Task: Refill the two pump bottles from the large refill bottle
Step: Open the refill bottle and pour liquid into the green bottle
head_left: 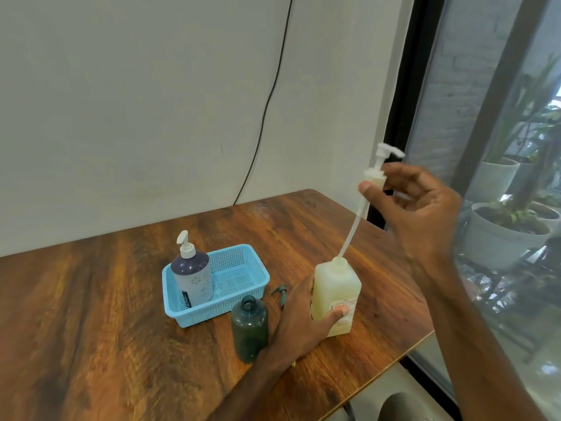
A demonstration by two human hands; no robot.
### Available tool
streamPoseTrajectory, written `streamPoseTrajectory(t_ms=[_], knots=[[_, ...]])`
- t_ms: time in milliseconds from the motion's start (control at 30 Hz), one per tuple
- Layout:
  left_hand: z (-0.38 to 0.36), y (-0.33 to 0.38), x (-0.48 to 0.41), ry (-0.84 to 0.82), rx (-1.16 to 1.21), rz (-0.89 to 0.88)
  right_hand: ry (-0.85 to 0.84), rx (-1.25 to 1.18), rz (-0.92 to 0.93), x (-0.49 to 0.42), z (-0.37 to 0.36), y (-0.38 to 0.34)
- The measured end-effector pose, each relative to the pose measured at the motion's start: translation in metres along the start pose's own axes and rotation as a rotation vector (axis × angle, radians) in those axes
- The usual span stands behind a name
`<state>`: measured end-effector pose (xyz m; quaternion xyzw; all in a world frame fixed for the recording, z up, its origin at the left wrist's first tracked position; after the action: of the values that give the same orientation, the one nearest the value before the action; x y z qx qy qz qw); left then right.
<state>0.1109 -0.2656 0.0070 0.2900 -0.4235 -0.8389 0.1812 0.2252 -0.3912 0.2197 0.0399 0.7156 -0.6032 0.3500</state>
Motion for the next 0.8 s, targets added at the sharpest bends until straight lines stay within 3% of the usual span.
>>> streamPoseTrajectory(t_ms=[100,267,433,533,800], knots=[[0.001,0.001,0.001,0.002,-0.006,-0.01,0.067,-0.005,-0.002,-0.011,0.009,-0.008],[0.002,0.002,0.001,-0.001,-0.021,-0.012,0.077,0.196,-0.11,-0.032,0.017,0.021],[0.004,0.008,0.002,0.001,0.02,-0.017,-0.242,0.457,-0.399,-0.021,0.0,0.114],[0.005,0.01,0.003,0.004,0.018,-0.023,-0.338,0.594,-0.508,-0.001,-0.006,0.171],[0.003,0.006,0.001,-0.017,-0.009,0.002,-0.471,0.786,-0.517,0.01,-0.02,0.217]])
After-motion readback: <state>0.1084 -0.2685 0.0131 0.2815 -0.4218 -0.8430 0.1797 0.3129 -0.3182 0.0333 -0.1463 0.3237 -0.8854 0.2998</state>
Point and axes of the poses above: each hand's wrist, its own x-axis away from the middle knuckle, its own z-axis out of the back of the hand, y = z × x, the point moved 4 cm from there along -x, towards the middle knuckle, and after that the axes turned 12 degrees about -z, right-handed, at the moved point
